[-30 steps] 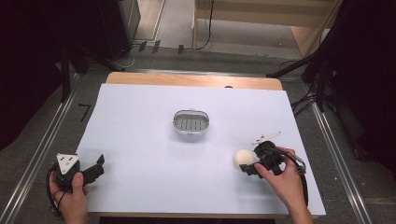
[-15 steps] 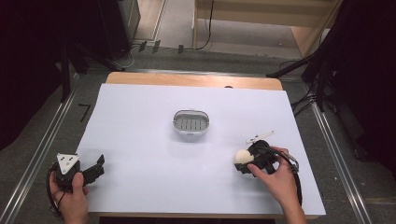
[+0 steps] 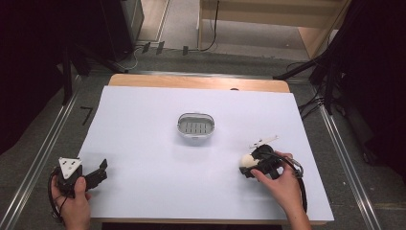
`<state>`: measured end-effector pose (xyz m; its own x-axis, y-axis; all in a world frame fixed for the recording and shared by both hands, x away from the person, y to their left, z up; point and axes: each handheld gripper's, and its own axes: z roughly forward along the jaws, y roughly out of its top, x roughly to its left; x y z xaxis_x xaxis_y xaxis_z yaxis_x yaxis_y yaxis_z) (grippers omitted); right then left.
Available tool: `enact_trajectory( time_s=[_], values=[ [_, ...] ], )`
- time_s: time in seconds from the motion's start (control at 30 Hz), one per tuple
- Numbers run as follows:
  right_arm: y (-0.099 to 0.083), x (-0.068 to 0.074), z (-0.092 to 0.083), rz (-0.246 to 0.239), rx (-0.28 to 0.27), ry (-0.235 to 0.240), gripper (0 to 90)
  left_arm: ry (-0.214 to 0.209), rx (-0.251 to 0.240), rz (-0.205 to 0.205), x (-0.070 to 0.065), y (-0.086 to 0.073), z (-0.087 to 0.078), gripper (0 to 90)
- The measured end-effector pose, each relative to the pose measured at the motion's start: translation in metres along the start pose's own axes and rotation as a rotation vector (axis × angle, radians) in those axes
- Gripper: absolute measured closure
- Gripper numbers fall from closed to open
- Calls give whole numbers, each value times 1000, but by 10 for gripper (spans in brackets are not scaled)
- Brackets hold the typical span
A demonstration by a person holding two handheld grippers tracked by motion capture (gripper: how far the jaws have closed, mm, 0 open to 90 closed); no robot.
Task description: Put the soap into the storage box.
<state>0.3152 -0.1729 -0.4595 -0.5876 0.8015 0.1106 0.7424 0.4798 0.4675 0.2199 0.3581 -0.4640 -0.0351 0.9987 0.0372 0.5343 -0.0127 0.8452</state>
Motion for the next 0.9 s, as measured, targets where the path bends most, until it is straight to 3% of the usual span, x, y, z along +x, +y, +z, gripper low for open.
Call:
enact_trajectory(
  time_s=[0.9],
  values=[
    [10,1,-10,-7,-12,-14,248,-3,3,2,0,0,0,142]
  ],
)
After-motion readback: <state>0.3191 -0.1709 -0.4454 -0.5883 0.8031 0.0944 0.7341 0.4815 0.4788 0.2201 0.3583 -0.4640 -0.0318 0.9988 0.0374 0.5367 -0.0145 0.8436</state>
